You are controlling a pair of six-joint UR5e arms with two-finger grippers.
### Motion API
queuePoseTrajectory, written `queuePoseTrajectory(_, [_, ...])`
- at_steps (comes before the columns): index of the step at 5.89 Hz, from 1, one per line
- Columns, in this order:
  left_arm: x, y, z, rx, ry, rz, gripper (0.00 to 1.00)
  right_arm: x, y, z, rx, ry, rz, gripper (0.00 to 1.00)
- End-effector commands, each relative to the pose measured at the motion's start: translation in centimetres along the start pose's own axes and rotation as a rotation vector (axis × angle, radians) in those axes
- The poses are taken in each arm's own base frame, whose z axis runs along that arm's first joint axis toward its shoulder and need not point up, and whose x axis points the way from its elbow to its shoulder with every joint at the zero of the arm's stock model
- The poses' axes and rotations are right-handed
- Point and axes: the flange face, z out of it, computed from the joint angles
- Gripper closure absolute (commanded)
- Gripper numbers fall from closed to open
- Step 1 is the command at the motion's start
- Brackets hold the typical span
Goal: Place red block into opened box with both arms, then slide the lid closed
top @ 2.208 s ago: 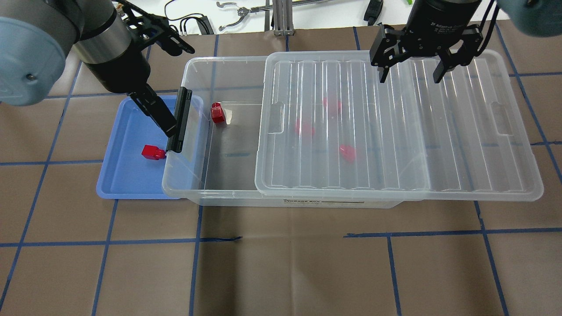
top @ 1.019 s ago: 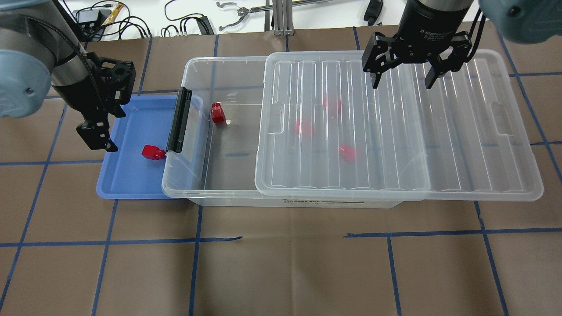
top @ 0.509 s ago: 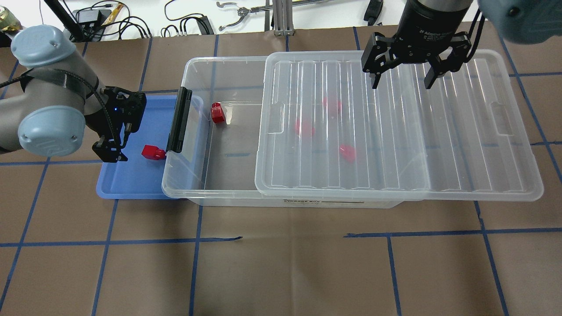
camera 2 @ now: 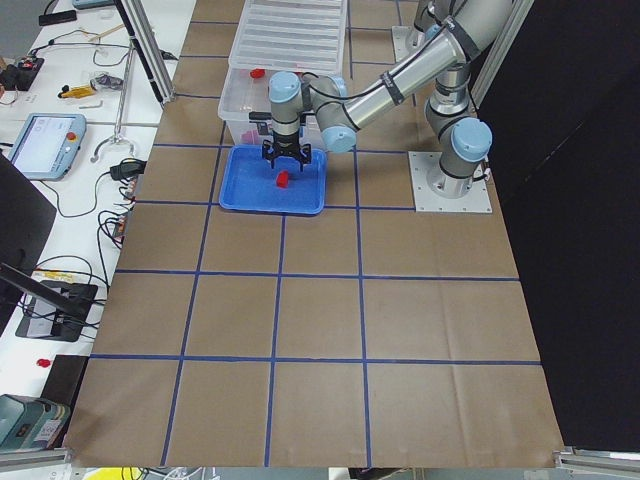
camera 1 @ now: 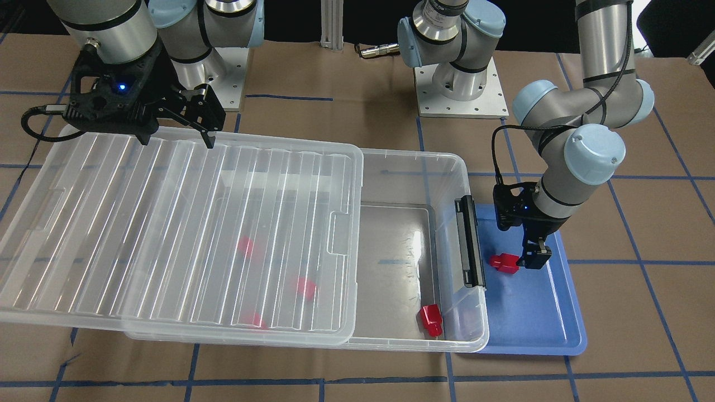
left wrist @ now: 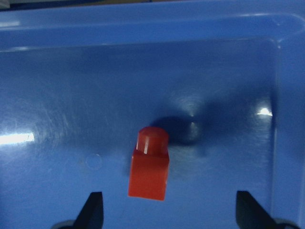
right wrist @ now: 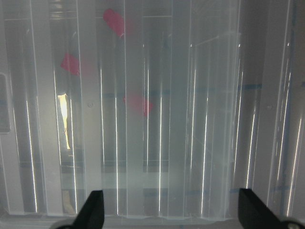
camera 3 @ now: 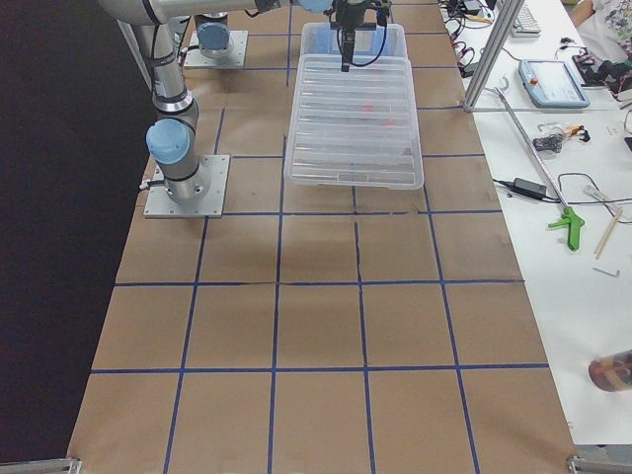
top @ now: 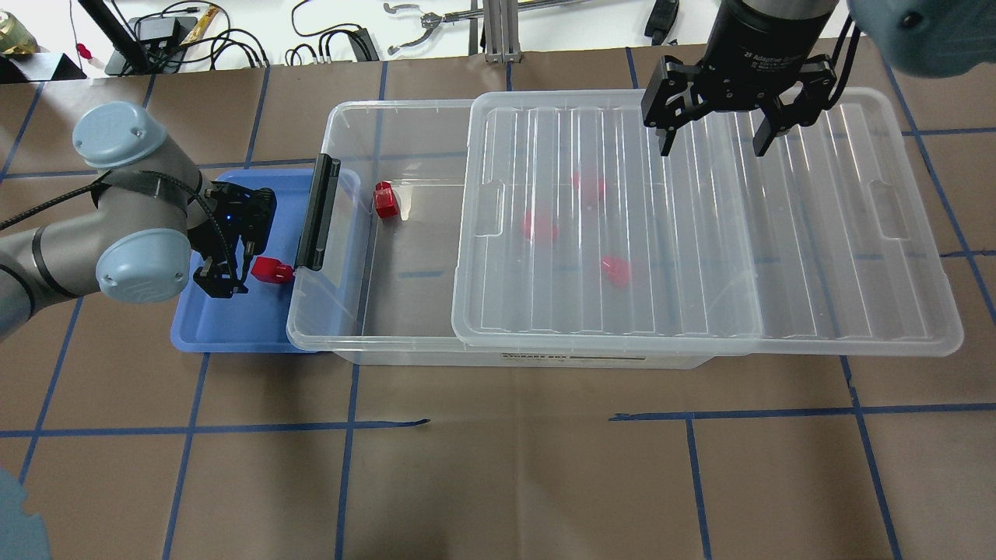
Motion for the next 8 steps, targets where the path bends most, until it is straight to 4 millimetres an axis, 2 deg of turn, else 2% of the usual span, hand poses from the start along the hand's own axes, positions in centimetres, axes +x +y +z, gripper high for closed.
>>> queuePoseTrajectory(1, [-0.7, -0.1, 2.8, 0.005, -0.007, 0.004, 0.05, 0.1, -0.1, 0.0, 0.003, 0.004, 0.002, 0.00])
queuePoseTrajectory(3, [-0.8, -0.3, 2.9, 0.028, -0.013, 0.009, 0.15, 0.3, -0.1, 0.0, 0.001, 0.000, 0.007, 0.00])
queuePoseTrajectory(4, [-0.7, -0.4, 3.0, 0.033, -0.011, 0.008, 0.38, 0.2, 0.0, 0.0, 0.000, -0.002, 0.007, 0.00])
queuePoseTrajectory(5, [-0.8, -0.2, 3.7, 0.035, 0.000, 0.008, 0.67, 0.3, 0.1, -0.1, 0.000, 0.003, 0.008, 0.00])
queuePoseTrajectory(6, [-0.8, -0.2, 3.9, 0.034, 0.003, 0.008, 0.74, 0.3, 0.0, 0.0, -0.003, 0.003, 0.008, 0.00])
queuePoseTrajectory(8, [-0.9, -0.8, 1.4, 0.024, -0.005, 0.023, 0.81, 0.3, 0.0, 0.0, -0.004, 0.005, 0.008, 0.00])
